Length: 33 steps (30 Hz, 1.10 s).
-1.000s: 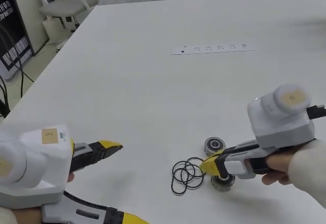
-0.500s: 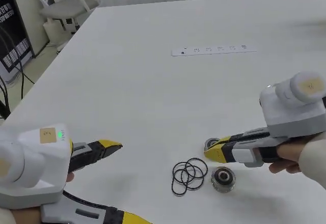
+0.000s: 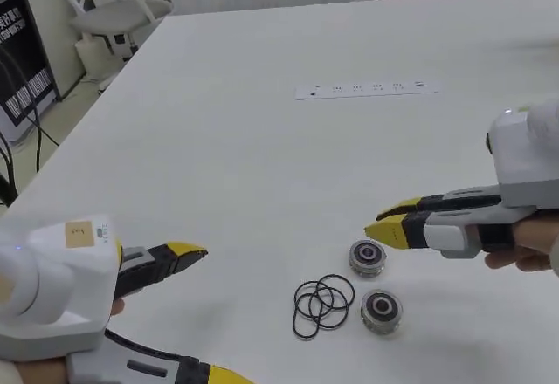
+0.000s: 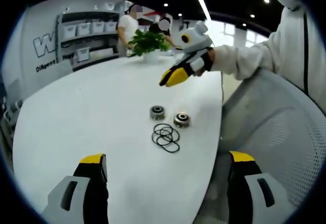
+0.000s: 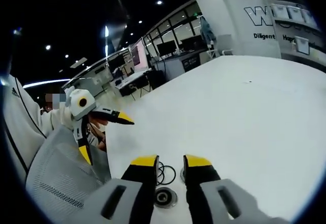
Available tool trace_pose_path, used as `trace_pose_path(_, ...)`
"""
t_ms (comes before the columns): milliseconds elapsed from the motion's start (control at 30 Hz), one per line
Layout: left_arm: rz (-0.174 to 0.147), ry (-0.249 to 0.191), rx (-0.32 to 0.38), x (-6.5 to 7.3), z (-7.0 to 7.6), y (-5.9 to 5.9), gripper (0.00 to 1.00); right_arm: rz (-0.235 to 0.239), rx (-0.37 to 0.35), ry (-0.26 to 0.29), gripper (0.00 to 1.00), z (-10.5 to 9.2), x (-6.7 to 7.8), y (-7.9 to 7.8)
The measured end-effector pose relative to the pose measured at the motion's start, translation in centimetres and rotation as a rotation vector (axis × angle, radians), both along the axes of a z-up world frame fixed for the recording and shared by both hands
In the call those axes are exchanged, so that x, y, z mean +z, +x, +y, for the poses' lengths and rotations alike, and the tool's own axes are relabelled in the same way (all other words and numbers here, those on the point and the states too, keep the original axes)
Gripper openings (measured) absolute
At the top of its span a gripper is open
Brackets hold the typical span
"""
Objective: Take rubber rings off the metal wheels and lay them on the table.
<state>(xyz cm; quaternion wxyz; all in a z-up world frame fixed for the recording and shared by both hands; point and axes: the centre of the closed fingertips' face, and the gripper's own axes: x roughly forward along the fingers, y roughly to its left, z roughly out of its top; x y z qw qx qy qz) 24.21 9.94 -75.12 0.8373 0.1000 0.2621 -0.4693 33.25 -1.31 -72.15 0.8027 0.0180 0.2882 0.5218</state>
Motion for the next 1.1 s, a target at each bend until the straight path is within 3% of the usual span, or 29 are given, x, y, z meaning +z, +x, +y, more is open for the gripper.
trace_pose_path(567, -0.005, -0.008, 0.002, 0.1, 0.0, 0.1, 1.0, -0.079, 0.034, 0.029, 0.54, -1.8, 3.2, -1.0)
trace_pose_path(833, 0.001, -0.007, -0.008, -0.1, -0.1, 0.0, 1.0, -0.134, 0.072, -0.031, 0.67, -3.3, 2.7, -2.1)
trace_pose_path(1100, 0.004, -0.006, -0.014, -0.3, -0.2, 0.0, 1.0, -0.172, 0.095, -0.057, 0.75, -4.5, 2.4, -3.2)
